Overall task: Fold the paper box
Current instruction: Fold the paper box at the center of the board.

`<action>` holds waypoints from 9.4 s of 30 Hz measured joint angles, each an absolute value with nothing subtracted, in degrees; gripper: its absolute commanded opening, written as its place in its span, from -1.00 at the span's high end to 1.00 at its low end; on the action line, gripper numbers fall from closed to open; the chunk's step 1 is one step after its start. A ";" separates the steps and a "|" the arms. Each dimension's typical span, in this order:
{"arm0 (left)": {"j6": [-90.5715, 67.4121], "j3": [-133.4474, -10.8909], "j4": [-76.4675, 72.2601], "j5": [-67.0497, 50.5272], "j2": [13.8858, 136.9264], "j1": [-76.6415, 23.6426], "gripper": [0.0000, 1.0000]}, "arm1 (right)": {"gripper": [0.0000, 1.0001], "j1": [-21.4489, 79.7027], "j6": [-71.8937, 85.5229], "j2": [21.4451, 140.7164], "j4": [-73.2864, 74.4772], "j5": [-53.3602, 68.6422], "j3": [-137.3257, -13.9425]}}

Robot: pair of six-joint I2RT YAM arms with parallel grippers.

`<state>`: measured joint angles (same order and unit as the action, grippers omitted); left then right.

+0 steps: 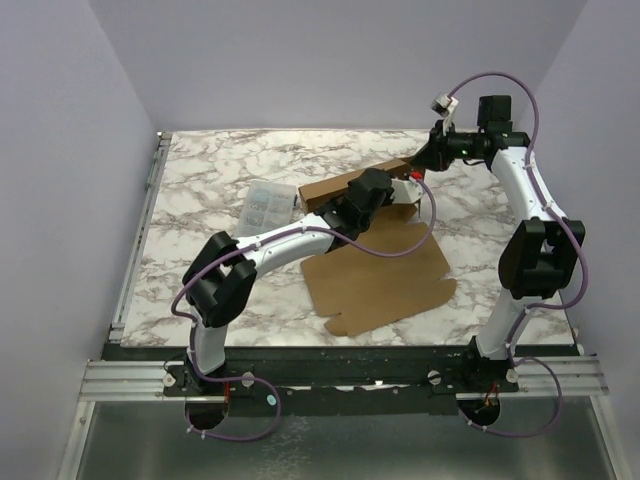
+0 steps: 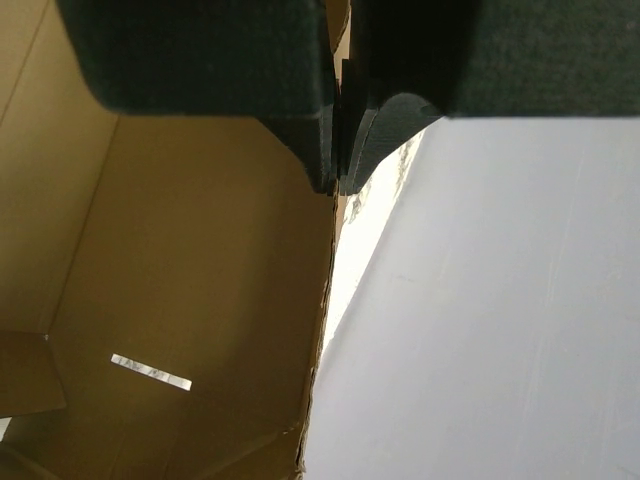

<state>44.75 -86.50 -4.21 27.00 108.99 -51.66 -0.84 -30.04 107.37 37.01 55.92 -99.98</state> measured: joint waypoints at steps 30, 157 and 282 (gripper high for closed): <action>66.85 -73.47 -25.89 33.06 111.18 -55.24 0.93 | 0.59 0.64 -24.84 103.85 33.89 54.28 -88.42; 70.41 -70.43 -25.71 30.30 108.79 -55.27 0.88 | -0.05 -1.63 -48.29 106.06 27.40 64.12 -74.41; -12.10 -94.04 1.37 -26.39 113.30 -32.16 -0.62 | 0.30 5.69 -15.40 103.00 -46.68 46.11 -48.16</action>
